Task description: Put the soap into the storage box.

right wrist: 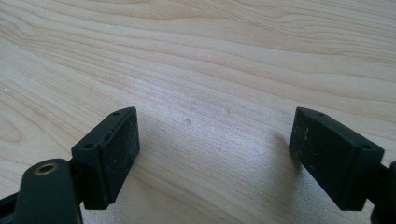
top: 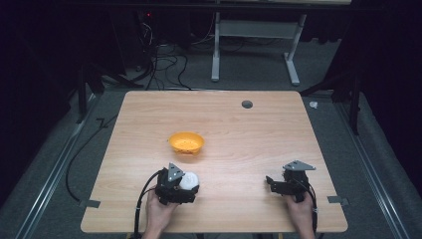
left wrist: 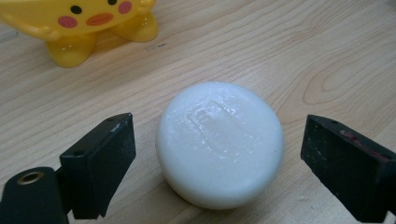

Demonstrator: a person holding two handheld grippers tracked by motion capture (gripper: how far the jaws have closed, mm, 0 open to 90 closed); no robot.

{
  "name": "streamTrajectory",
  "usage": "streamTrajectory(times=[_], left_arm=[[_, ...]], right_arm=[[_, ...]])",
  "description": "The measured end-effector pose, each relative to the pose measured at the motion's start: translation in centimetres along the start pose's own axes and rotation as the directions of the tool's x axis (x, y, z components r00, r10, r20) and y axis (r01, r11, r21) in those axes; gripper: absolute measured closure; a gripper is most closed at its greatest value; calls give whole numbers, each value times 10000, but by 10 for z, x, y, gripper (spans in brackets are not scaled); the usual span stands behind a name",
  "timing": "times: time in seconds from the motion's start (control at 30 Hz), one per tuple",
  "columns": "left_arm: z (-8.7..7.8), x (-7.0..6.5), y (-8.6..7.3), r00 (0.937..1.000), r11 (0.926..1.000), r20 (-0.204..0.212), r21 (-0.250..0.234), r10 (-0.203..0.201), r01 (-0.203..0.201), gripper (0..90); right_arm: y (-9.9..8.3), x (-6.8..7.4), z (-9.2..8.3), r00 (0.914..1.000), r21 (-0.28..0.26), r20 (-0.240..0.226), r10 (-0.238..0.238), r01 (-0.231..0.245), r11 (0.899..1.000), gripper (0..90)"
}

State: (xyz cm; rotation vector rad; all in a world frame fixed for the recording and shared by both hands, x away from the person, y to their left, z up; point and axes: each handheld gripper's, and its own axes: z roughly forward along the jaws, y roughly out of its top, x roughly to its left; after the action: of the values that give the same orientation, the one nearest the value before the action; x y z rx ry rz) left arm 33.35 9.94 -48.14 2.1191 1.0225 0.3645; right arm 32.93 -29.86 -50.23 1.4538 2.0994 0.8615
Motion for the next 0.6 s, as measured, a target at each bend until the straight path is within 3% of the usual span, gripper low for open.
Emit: streamTrajectory(times=[0.6], left_arm=[[21, -1, -3, 9997, 9982, -227, 597, 90, -76, 167]], right_arm=[[0, 0, 0, 10000, 11, -7, -25, 25, 10000, 170]])
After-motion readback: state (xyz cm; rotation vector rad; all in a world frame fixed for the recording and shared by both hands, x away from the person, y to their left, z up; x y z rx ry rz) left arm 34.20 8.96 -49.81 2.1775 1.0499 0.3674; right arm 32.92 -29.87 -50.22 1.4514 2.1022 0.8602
